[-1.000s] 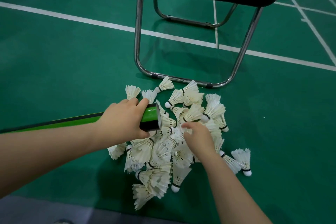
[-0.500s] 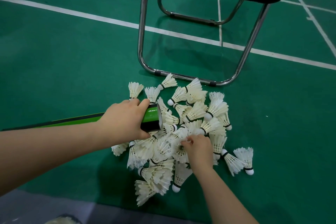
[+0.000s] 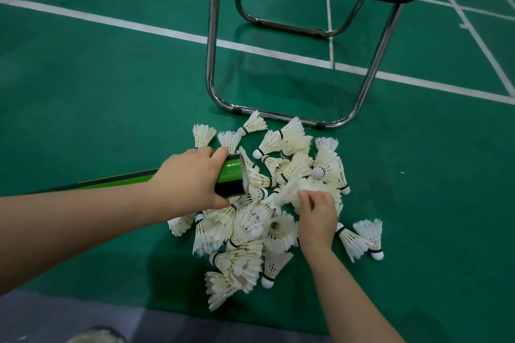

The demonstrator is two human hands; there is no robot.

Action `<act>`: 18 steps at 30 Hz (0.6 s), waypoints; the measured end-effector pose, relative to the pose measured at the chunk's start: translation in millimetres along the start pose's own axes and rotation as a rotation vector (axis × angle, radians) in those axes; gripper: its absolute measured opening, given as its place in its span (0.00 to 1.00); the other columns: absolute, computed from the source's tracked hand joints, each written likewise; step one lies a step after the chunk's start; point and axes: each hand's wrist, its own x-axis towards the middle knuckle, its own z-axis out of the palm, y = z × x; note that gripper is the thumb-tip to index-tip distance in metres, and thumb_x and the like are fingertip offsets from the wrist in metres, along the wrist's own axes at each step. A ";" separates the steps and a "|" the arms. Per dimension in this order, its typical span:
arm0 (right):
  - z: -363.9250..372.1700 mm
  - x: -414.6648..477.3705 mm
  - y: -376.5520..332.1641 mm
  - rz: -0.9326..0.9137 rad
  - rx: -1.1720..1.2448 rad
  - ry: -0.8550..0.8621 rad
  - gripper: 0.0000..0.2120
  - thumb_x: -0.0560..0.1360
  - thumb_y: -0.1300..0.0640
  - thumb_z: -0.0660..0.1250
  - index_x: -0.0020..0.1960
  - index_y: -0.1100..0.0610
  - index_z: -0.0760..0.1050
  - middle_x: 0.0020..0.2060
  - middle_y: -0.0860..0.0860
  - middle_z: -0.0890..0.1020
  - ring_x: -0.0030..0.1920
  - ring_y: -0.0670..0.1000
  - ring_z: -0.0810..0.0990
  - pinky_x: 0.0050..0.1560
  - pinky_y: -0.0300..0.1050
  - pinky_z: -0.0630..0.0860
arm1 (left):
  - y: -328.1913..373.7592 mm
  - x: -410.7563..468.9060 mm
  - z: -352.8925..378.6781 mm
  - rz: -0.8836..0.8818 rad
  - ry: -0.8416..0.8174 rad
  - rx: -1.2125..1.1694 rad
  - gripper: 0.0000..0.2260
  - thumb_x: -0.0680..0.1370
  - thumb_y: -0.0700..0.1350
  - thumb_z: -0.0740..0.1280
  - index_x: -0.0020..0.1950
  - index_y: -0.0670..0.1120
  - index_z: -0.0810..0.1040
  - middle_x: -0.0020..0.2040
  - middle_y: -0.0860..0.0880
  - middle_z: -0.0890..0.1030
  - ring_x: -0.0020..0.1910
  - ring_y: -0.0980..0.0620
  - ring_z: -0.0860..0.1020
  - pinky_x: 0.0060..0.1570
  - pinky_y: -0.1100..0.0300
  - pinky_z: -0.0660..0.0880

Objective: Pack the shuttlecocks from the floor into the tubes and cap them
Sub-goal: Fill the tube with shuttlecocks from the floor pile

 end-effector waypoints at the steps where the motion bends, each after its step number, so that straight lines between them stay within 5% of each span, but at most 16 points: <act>1: -2.0 1.5 -3.0 0.012 0.023 0.039 0.11 0.79 0.52 0.60 0.50 0.57 0.79 0.47 0.47 0.74 0.49 0.47 0.70 0.44 0.36 0.61 | 0.1 0.4 -0.2 0.002 0.004 -0.005 0.31 0.67 0.65 0.69 0.63 0.51 0.63 0.51 0.51 0.74 0.47 0.51 0.72 0.43 0.55 0.75; 4: -7.7 5.7 -13.0 0.054 0.124 0.128 0.10 0.78 0.51 0.61 0.42 0.50 0.78 0.43 0.45 0.75 0.49 0.48 0.67 0.46 0.41 0.62 | 1.4 -0.6 1.4 0.007 0.004 -0.020 0.31 0.66 0.65 0.69 0.62 0.51 0.64 0.51 0.52 0.74 0.47 0.51 0.72 0.43 0.55 0.76; 6: -14.4 2.3 -25.5 0.103 0.326 0.128 0.15 0.78 0.51 0.60 0.33 0.50 0.71 0.33 0.46 0.71 0.38 0.48 0.67 0.39 0.42 0.64 | 3.1 -2.7 3.7 0.012 -0.006 -0.024 0.31 0.66 0.65 0.69 0.61 0.51 0.64 0.51 0.52 0.74 0.47 0.51 0.72 0.43 0.55 0.75; 11: -28.0 -15.0 -61.7 0.154 0.639 0.013 0.14 0.80 0.52 0.58 0.43 0.58 0.77 0.34 0.48 0.76 0.35 0.44 0.72 0.37 0.36 0.71 | 6.7 -9.0 5.1 0.029 -0.013 -0.043 0.32 0.66 0.65 0.69 0.62 0.51 0.64 0.51 0.52 0.74 0.48 0.51 0.73 0.43 0.54 0.77; 15: -32.1 -27.0 -85.5 0.052 0.663 -0.368 0.11 0.80 0.53 0.58 0.44 0.54 0.78 0.38 0.45 0.80 0.40 0.43 0.77 0.45 0.38 0.72 | 9.9 -12.5 -3.3 0.028 0.001 -0.032 0.32 0.66 0.66 0.69 0.62 0.51 0.63 0.50 0.52 0.73 0.46 0.52 0.71 0.42 0.56 0.75; 18: -44.0 -26.1 -107.7 -0.073 0.447 -0.741 0.10 0.79 0.54 0.59 0.51 0.53 0.78 0.46 0.49 0.81 0.47 0.45 0.77 0.47 0.40 0.70 | 6.1 -12.5 -12.2 -0.013 0.034 -0.062 0.32 0.66 0.65 0.70 0.61 0.51 0.64 0.47 0.52 0.72 0.44 0.51 0.73 0.40 0.57 0.74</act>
